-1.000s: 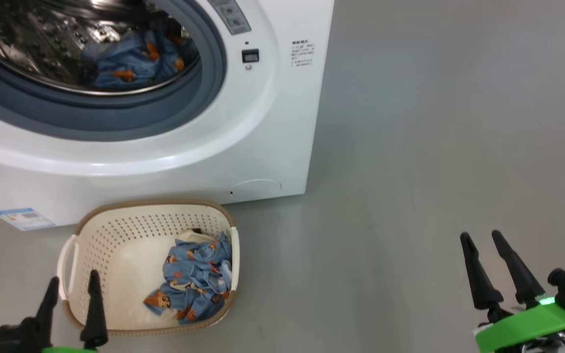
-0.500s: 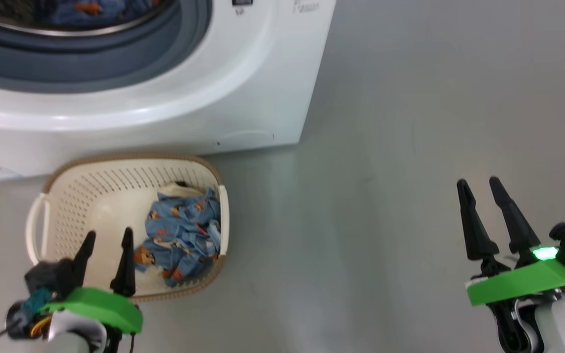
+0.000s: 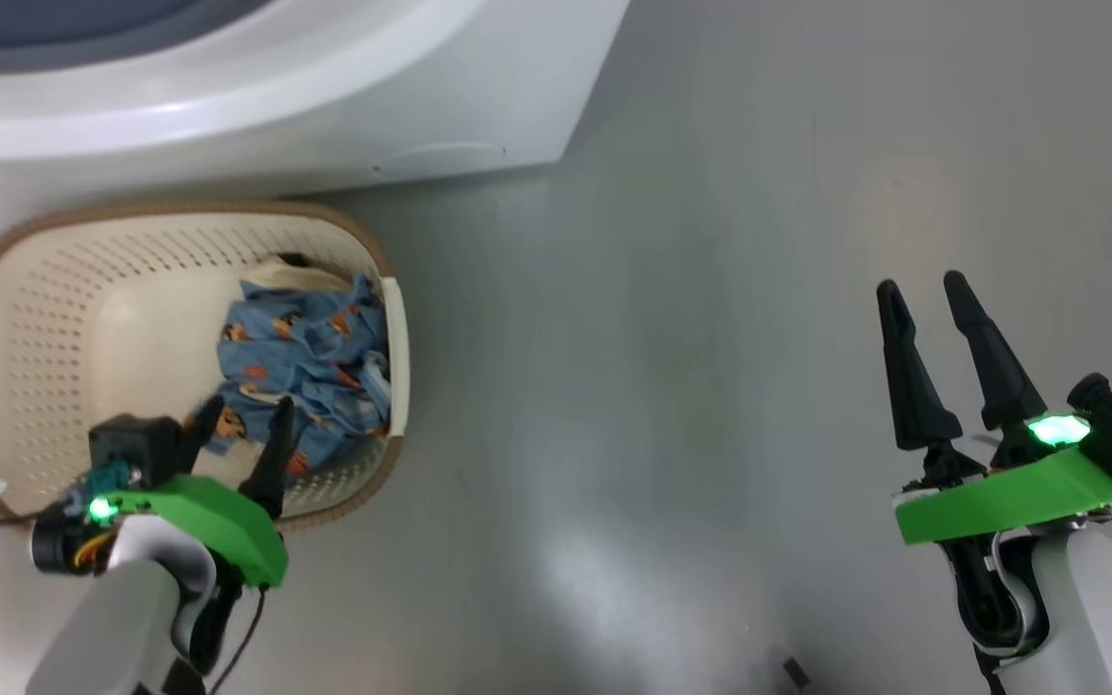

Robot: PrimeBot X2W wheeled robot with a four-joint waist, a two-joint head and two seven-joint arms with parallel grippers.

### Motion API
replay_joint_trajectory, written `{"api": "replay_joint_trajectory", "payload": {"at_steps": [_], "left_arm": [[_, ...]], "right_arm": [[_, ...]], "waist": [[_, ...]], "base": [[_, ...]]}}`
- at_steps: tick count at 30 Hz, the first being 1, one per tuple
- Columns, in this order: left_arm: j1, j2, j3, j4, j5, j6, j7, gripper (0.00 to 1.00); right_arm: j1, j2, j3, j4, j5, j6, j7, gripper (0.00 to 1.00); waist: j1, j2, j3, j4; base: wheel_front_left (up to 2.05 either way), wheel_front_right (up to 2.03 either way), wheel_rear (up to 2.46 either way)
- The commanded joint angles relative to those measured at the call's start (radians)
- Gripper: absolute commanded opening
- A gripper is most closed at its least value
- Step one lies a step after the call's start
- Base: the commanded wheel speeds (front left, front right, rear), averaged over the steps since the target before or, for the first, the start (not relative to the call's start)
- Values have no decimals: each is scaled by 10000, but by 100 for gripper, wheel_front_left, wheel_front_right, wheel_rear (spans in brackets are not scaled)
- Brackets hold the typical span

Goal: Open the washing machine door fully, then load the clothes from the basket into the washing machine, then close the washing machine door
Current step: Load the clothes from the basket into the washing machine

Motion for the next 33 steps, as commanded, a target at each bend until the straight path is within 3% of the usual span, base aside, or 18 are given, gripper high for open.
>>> {"api": "replay_joint_trajectory", "payload": {"at_steps": [1,17,33], "left_arm": [[-284,451,-84,168,-286,-25,-65,100],[-2547,1668,-3942,1683,-3079,-25,-64,100],[-4117,2562,-6879,1554,-5861,-25,170,100]], "right_arm": [[-14,25,257,-257,-12,27,-48,100],[-691,362,672,-447,-52,27,-48,100],[-935,438,985,-761,-126,27,-48,100]], "waist": [[-1,0,619,-273],[-1,0,1993,-870],[-1,0,2781,-1206]], "base": [[0,0,0],[0,0,0],[0,0,0]]}}
